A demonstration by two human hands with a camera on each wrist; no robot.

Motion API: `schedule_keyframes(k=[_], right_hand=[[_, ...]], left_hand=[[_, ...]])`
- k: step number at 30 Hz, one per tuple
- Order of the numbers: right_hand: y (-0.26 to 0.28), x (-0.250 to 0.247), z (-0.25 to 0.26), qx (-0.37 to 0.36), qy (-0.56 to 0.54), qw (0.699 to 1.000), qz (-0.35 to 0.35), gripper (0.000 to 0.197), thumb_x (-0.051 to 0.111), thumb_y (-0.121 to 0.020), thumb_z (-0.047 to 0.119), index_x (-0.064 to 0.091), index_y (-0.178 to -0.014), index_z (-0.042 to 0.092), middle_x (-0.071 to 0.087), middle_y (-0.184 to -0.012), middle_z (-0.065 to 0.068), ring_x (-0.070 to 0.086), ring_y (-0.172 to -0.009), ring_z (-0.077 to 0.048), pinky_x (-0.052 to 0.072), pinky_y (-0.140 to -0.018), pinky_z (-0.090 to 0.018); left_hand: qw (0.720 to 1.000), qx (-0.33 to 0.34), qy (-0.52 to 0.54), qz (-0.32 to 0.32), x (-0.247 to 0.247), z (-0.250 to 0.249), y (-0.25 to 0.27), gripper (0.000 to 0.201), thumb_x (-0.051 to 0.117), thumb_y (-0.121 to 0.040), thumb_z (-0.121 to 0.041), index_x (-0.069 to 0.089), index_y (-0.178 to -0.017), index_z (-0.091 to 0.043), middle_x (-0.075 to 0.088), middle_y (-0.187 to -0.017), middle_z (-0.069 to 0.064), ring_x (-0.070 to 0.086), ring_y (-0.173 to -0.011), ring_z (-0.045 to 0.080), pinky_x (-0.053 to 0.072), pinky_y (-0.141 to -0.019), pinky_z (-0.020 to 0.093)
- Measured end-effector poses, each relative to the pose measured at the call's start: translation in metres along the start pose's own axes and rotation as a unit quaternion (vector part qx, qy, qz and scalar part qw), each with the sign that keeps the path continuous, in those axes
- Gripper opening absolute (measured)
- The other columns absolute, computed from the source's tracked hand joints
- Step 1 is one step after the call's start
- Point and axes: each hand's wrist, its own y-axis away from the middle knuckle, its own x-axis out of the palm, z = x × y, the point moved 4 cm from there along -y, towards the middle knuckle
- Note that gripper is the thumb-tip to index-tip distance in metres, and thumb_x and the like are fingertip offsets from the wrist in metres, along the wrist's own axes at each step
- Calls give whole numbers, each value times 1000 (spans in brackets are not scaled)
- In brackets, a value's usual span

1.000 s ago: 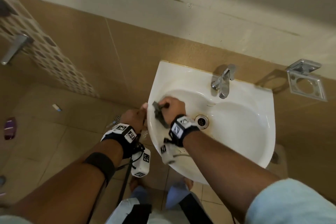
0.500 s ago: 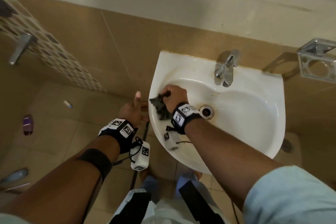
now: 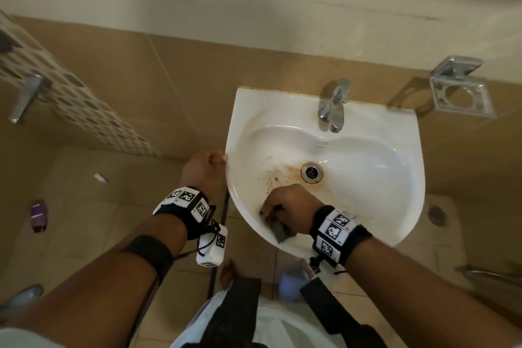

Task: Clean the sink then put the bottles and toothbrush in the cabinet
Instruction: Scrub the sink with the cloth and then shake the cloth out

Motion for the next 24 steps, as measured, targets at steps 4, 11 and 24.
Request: schedule_keyframes(k=[4, 11, 24], right_hand=[[36, -34, -9, 80, -142, 972, -169, 35, 62, -81, -11, 78, -94, 17, 73, -94, 12, 65, -89, 2, 49, -82, -11], [68, -76, -9, 143, -267, 898, -320, 30, 66, -83, -5, 76, -98, 18, 76, -89, 3, 66, -73, -3, 52, -72, -16], [101, -105, -10, 177, -307, 848, -394, 23, 77, -83, 20, 69, -101, 31, 68, -80, -3, 65, -60, -21, 60, -57, -39]], left_hand=[[988, 137, 22, 73, -1, -33, 17, 26, 66, -89, -47, 69, -104, -27, 68, -93, -13, 65, -85, 8, 49, -72, 21], [939, 256, 3, 230, 12, -104, 67, 48, 80, -65, -63, 64, -104, -40, 68, -97, -17, 62, -80, 6, 52, -73, 25], [934, 327, -6, 143, 27, -146, 84, 13, 55, -95, -23, 66, -89, -26, 68, -81, -11, 61, -76, 3, 41, -67, 17]])
